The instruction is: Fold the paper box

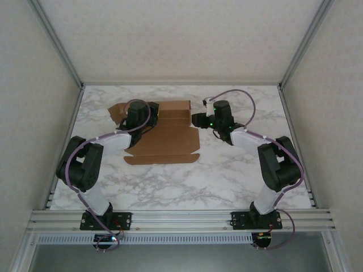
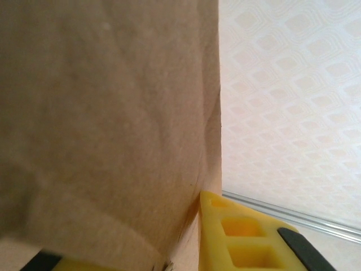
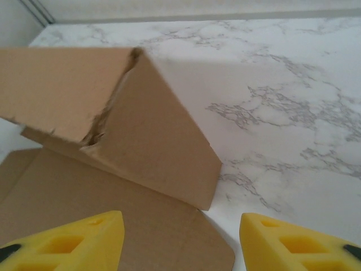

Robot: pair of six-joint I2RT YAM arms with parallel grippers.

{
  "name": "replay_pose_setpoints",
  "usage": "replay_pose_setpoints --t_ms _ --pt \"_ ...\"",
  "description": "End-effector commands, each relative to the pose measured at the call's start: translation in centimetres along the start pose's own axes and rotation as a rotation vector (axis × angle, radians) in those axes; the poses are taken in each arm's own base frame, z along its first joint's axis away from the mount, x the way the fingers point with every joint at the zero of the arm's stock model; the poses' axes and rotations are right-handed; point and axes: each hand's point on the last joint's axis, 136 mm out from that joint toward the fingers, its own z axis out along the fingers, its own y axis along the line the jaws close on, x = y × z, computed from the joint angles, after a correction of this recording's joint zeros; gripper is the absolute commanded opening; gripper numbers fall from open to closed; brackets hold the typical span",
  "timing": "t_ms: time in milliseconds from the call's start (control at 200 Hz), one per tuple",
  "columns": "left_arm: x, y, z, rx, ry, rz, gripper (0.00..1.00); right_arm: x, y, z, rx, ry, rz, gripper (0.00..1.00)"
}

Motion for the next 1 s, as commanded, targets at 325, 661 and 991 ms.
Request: replay_pose_setpoints --t_ms 325,661,991 --pt "-0.5 5.0 0.5 -0.214 -0.024 0.006 0.17 0.4 -1.1 5.1 0.319 0.013 -0.276 0.54" --pt "-0.4 5.1 0.8 -0.222 -0.02 -0.005 0.15 1.4 -2.6 7.7 0.411 0.084 -0.267 0.36" --pt "-0.1 5.5 0.9 -0.242 -0.017 -0.017 0.13 1.2 -2.5 8.9 0.567 0.091 -0.34 0.08"
